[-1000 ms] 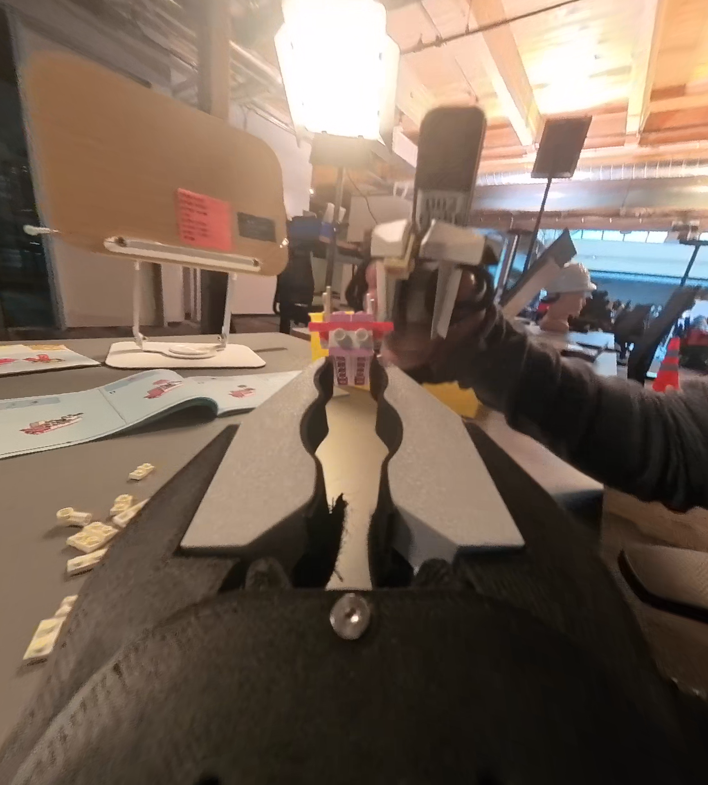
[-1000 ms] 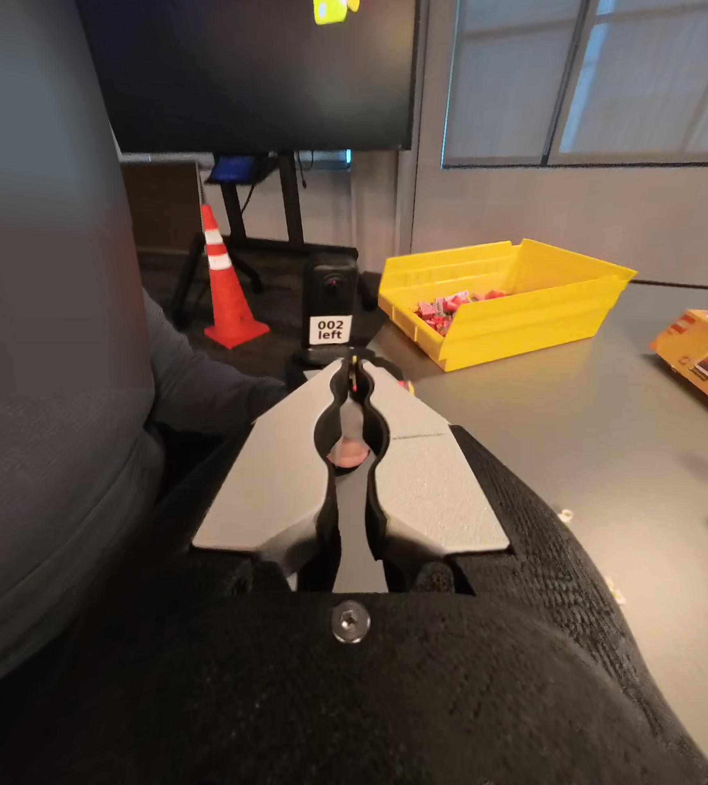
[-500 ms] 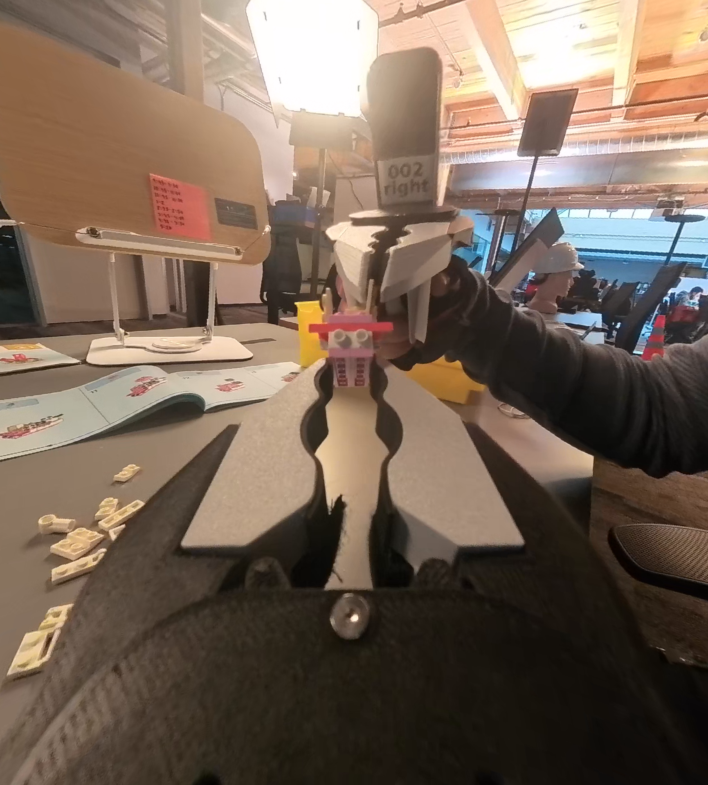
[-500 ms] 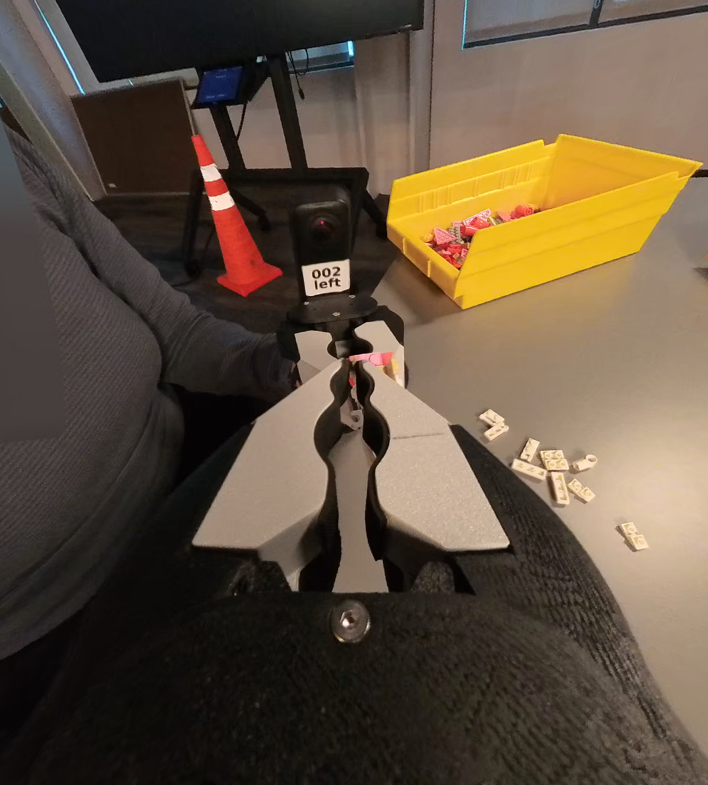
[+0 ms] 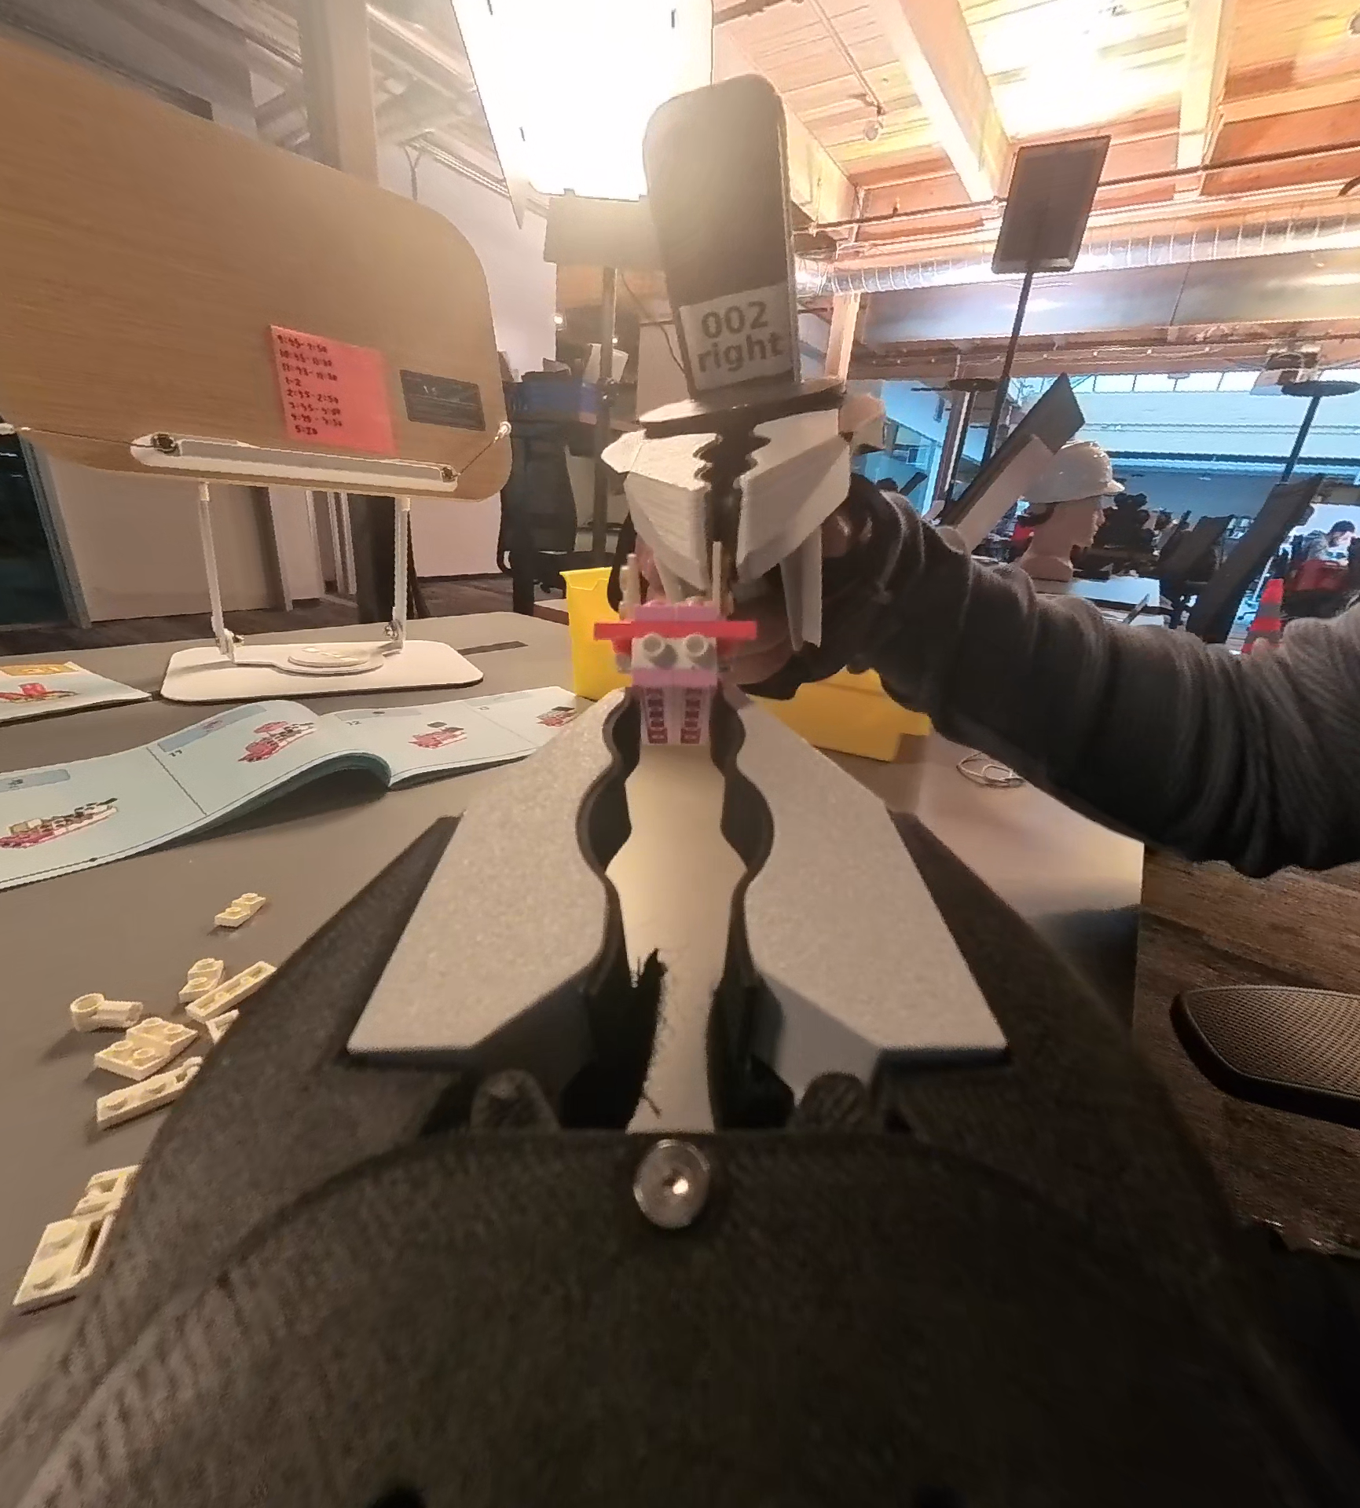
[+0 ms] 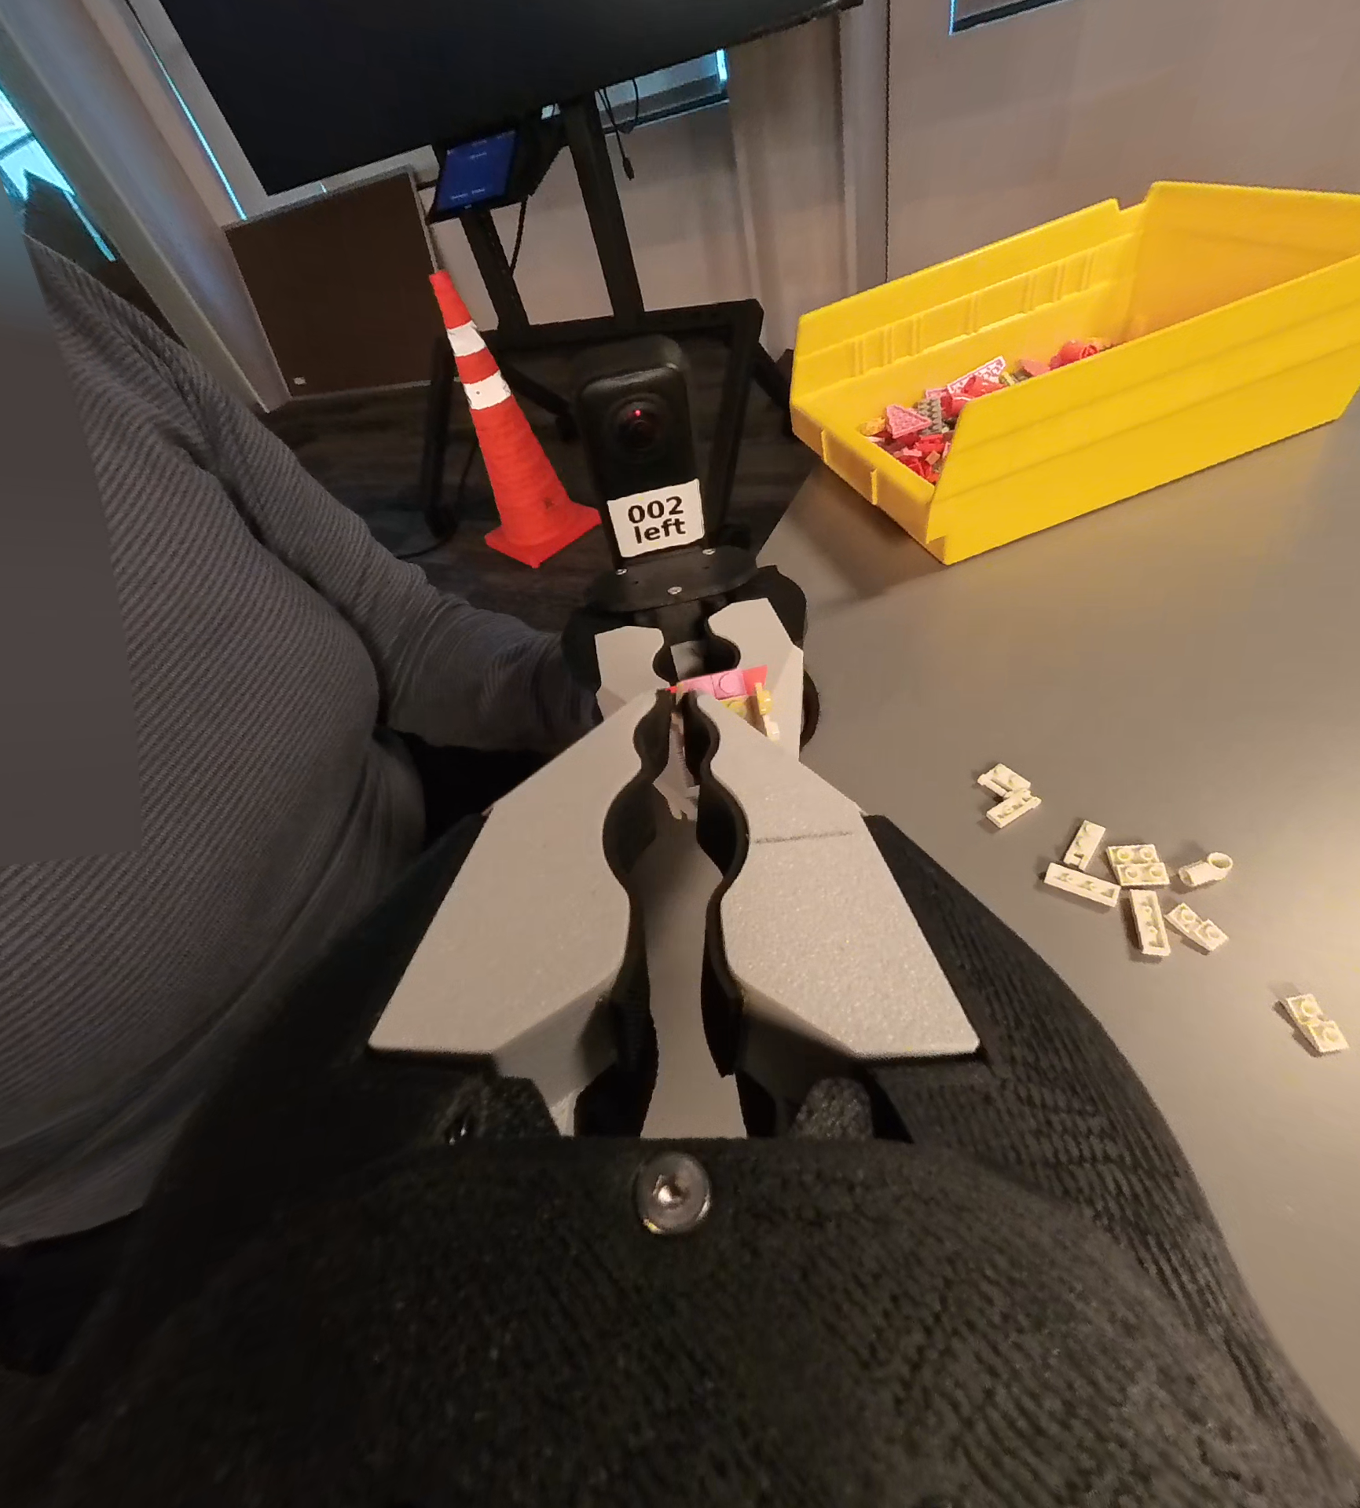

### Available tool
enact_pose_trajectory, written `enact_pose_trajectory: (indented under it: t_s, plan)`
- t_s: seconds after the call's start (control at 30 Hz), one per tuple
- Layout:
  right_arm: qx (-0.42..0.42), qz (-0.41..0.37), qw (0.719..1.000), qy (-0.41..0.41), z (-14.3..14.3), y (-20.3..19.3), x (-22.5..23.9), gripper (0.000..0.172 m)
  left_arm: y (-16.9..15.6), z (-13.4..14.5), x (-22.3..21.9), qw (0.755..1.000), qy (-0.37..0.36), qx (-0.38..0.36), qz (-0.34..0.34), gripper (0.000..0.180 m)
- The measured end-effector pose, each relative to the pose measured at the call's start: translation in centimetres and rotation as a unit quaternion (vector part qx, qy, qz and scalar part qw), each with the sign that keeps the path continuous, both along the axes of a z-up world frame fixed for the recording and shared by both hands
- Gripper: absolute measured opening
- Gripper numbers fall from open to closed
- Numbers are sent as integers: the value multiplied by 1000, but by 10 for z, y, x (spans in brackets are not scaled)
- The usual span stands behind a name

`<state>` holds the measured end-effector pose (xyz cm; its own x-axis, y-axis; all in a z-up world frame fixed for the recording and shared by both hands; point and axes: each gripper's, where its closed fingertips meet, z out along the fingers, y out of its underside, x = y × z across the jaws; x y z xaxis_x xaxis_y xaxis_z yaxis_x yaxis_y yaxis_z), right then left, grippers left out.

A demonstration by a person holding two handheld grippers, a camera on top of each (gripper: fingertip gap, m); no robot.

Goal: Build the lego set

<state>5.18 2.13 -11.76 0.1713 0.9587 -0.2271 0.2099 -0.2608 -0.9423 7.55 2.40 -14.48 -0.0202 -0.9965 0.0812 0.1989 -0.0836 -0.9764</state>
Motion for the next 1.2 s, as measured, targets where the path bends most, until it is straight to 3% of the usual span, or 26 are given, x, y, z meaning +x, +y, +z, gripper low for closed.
enact_pose_trajectory:
  t_s: [0.23,0.47,0.7,0.97,1.2]
  plan:
    - [-51,32,998,12,0,-7,-5,2,-1,2,-2,998,-6,51,36,15]
    - [-59,30,998,-24,-3,-5,-4,2,0,0,-1,997,4,58,44,14]
    - [24,12,993,-119,-9,-4,5,2,1,-5,4,997,25,53,42,15]
    - [111,4,961,-253,-16,-6,8,2,0,-8,7,997,37,61,41,15]
    - [126,7,956,-265,-17,-5,8,1,1,-8,6,997,36,56,41,15]
